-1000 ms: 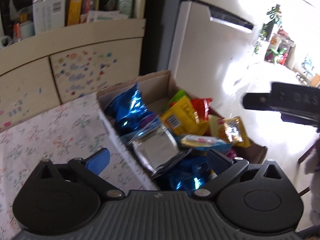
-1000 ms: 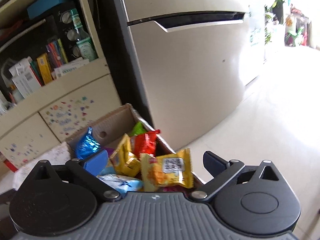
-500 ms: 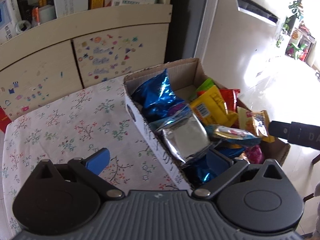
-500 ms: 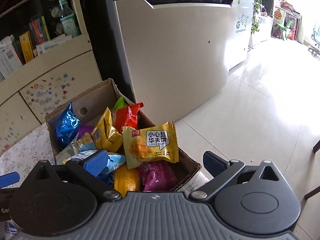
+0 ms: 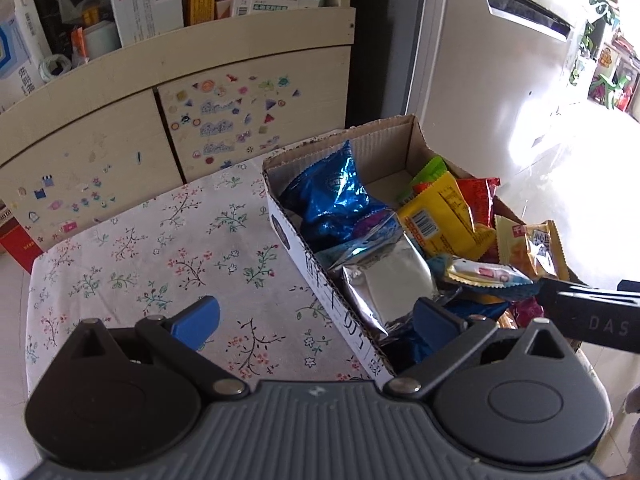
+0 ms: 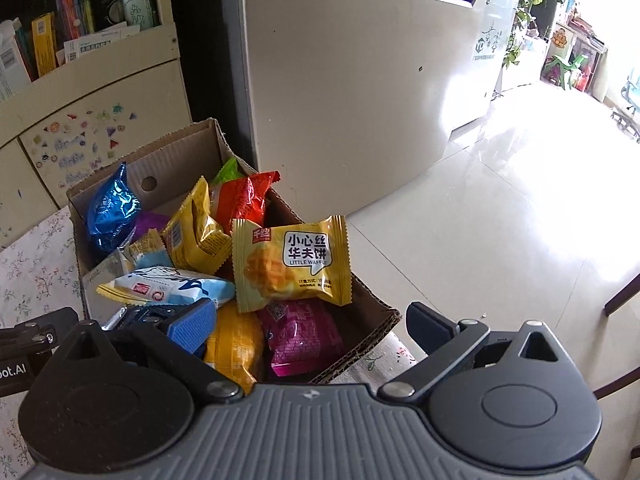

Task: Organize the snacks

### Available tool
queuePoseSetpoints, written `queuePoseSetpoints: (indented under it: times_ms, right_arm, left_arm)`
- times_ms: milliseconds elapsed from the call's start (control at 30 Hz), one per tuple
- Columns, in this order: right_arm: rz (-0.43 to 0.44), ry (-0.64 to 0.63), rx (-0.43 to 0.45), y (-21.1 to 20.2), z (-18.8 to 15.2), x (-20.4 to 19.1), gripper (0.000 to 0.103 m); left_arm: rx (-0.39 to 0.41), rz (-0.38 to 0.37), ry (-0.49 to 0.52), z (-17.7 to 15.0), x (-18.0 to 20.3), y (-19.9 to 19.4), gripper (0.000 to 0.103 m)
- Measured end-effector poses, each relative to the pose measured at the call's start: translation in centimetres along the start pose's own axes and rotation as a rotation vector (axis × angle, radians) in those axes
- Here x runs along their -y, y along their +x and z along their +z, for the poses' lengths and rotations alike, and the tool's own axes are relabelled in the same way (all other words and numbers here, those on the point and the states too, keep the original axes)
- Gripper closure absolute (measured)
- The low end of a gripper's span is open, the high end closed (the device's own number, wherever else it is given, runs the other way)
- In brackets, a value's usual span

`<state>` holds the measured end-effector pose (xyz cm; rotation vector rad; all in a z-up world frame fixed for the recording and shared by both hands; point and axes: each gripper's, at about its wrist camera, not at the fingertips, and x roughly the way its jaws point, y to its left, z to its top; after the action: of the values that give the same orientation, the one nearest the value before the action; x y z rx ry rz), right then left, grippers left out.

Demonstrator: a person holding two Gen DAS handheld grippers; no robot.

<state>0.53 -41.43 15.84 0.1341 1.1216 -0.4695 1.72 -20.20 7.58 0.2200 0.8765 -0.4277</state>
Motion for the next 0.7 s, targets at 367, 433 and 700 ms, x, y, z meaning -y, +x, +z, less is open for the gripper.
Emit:
queuePoseSetpoints:
  times_ms: [367, 433, 700]
  right_arm:
    - [-0.009, -0.012, -0.023, 0.5, -0.2, -0.3, 0.000]
    - [-0.011, -0.015, -0.025, 0.5, -0.2, -0.3, 0.000]
    - [-0.020, -0.016, -0.037, 0.8, -0.3, -0.5, 0.000]
  left_arm:
    - [-0.018, 0.031, 0.038, 0.0, 0.9, 0.5, 0.001]
    - [-0.016, 0.034, 0.047, -0.1, 1.0, 0.5, 0.001]
    - [-0.006, 0.064, 0.076, 0.0, 1.3, 0.6, 0.001]
